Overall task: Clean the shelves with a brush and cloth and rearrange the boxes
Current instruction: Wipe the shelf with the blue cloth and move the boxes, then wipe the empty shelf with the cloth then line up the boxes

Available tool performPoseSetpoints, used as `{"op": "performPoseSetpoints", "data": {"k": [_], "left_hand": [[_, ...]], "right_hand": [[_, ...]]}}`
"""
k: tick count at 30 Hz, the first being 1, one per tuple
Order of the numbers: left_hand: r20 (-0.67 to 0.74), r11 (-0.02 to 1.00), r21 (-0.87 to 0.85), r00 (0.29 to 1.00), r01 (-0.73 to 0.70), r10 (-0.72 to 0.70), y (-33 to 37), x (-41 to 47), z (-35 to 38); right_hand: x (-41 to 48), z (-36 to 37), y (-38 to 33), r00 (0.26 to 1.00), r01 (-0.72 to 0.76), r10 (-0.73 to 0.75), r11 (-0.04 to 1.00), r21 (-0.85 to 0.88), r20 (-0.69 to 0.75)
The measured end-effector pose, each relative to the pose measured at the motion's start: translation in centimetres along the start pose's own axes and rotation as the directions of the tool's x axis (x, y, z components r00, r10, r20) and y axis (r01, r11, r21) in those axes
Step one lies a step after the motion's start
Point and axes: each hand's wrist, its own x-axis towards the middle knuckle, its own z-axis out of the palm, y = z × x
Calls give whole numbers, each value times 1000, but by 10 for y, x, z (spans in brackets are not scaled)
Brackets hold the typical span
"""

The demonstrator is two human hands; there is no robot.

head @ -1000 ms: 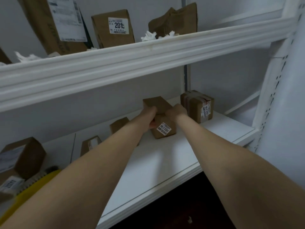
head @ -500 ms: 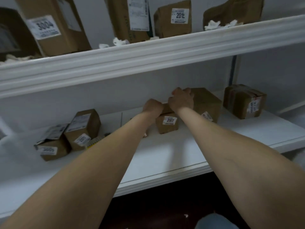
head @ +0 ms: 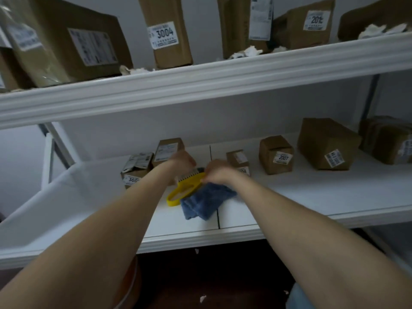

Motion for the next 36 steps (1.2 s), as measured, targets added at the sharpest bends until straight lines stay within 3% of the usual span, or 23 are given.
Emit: {"op": "performPoseSetpoints", "data": {"k": [3,5,8,11,14,17,22,27,36], "left_hand": [[156,975,223,987,11,-47,-31,-5,24],[145,962,271,989,-4,-37,-44,-5,40],[45,971,238,999,-21,11,-49,-7,63],[30,979,204,1000,-6,0,-46,-5,78],[19,991,135,1000,12,-14,-43,0,84],[-29,997,75,1000,3,-1,-35,8,74],[-77,976,-216,997,-15,-2,-30,30,48],[-193,940,-336,981,-57,-9,-30,50,38],[-188,910,-410,982,-51,-30,-30,80,43]], "right_hand": [[0,46,-10,991,-52,58,997,-53,123],[0,63,-11,984,-114,129,986,-119,127],[3,61,-1,971,-221,228,971,-87,78],[11,55,13,950,-312,312,945,-101,-15],[15,59,4,882,-470,466,865,-176,-69],[25,66,-9,941,-336,334,904,-265,-55],[44,68,-16,983,-125,141,982,-138,115],[80,73,-17,991,-86,86,996,-8,101],[118,71,-1,997,24,-31,995,101,71]]}}
